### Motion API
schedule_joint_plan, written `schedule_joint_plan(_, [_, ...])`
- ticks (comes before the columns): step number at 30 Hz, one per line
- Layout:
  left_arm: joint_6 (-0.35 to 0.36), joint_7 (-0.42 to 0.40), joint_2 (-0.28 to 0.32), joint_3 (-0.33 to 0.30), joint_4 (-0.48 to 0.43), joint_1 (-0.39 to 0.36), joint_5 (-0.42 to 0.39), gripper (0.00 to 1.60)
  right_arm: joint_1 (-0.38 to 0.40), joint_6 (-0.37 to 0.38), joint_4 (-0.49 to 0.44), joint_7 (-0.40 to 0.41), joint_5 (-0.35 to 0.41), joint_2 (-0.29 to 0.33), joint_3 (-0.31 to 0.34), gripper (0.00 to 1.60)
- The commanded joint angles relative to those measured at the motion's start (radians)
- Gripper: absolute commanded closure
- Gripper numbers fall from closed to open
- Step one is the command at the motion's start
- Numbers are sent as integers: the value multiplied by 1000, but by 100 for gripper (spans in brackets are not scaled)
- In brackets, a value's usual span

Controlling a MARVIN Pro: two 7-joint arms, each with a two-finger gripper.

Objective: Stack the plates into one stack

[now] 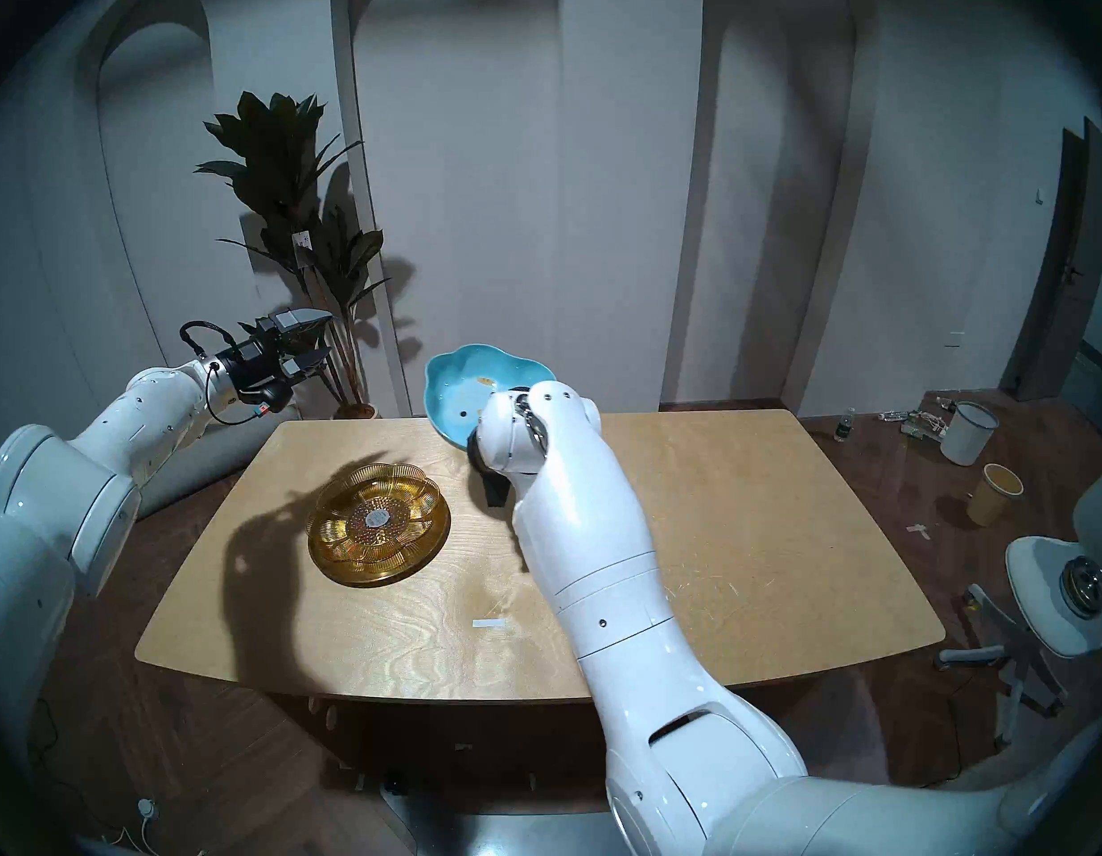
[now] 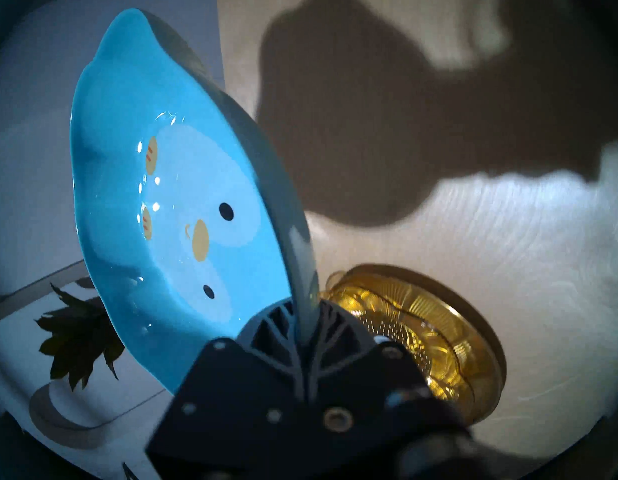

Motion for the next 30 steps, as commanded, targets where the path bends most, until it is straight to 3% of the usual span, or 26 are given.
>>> schedule_joint_plan(1, [57,-63,-10,-25,2,-63,-18,0,38,-57,-6,18,0,-46,-58,160])
schedule_joint_plan(15, [228,-195,-20,-74,7,-46,-45,0,58,-144,43,24,18,-64,-158,160])
schedule_joint_plan(30, [339,-281,18,-78,8,-25,-37,0,81,-180,122,25,68,-80,-246,160])
